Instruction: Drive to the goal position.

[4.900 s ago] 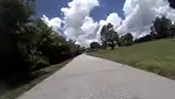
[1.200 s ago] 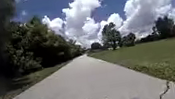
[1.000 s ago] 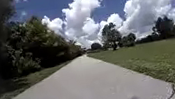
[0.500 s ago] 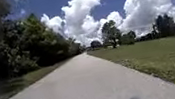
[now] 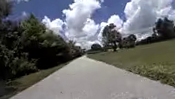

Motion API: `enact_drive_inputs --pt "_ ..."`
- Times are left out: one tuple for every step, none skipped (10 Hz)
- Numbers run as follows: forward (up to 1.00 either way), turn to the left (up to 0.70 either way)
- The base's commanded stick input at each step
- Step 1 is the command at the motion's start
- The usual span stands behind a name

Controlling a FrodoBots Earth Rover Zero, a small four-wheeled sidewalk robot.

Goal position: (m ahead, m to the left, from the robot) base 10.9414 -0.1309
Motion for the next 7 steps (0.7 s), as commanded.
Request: enact_drive_inputs --pt "0.50 0.00" --pt "0.50 0.00" --pt "0.50 0.18" --pt "0.50 0.25" --pt "0.50 0.25" --pt "0.50 0.25" --pt "0.50 0.17"
